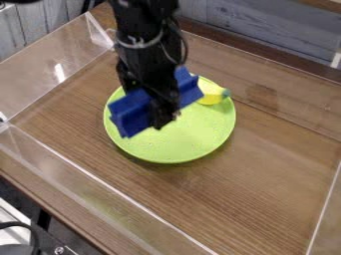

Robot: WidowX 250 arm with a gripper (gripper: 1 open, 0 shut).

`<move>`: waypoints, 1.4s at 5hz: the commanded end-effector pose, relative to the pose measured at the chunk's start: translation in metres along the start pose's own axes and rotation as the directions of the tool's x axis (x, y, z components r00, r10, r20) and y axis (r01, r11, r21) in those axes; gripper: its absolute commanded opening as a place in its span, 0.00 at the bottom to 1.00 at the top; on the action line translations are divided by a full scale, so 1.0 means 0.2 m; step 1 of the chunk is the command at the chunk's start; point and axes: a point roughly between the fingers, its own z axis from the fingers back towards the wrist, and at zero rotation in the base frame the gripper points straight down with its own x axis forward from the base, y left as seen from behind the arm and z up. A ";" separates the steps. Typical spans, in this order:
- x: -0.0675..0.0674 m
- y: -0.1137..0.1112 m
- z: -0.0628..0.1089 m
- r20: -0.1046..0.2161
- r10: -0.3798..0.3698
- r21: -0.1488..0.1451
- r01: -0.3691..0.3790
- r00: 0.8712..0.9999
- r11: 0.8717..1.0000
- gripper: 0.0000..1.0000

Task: Put the blue object in the green plate

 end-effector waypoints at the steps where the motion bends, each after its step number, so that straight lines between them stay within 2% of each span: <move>1: 0.06 0.13 0.08 0.042 0.024 0.035 -0.026 0.999 0.999 0.00; 2: 0.06 0.26 0.10 0.045 0.065 0.054 -0.067 0.997 0.996 0.00; 5: 0.08 0.36 0.00 0.032 0.056 0.087 -0.058 0.998 0.995 0.00; 7: 0.12 0.18 0.04 0.047 0.055 0.065 -0.058 0.997 0.996 0.00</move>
